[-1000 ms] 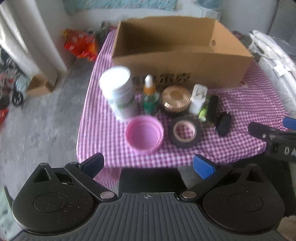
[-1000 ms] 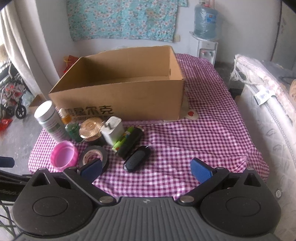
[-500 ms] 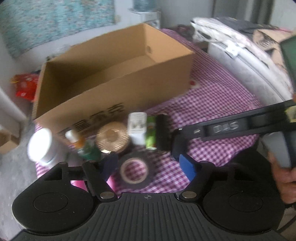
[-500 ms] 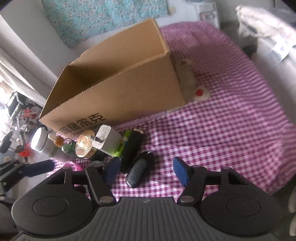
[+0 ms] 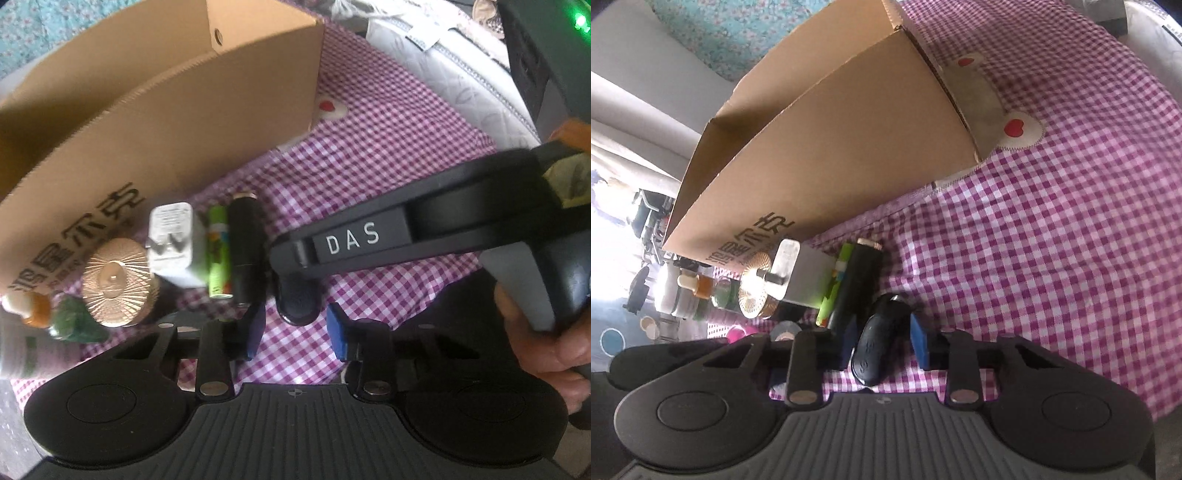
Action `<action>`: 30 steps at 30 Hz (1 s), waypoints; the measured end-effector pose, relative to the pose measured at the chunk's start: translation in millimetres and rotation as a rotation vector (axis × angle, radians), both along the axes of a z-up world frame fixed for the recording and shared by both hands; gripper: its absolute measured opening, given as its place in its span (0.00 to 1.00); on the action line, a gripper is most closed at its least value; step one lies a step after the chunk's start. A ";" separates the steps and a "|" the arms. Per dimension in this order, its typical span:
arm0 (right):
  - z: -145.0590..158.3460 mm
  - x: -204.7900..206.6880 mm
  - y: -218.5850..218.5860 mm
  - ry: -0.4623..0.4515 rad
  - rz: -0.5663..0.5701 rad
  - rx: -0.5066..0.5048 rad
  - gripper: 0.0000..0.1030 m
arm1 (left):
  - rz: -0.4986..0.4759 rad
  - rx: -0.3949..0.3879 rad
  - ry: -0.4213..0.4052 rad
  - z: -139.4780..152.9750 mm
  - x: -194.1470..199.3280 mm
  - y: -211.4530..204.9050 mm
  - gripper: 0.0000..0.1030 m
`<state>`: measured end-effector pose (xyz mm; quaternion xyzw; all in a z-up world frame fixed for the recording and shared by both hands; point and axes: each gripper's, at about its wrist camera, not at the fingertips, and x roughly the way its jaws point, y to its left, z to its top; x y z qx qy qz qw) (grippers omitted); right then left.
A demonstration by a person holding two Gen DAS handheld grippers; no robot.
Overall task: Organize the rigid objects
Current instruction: 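Lower the right tool onto the black key fob and close it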
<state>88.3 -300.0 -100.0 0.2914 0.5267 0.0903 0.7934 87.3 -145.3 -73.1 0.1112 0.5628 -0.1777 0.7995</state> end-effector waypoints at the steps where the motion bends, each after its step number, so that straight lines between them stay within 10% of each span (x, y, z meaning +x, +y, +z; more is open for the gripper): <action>1: 0.0 0.8 -1.5 0.004 0.002 0.007 0.31 | 0.001 -0.004 0.010 -2.1 1.8 -1.3 0.35; 30: 12.7 -6.2 -10.4 -0.031 0.016 0.082 0.18 | 0.039 0.011 -0.037 12.1 3.3 -4.8 0.32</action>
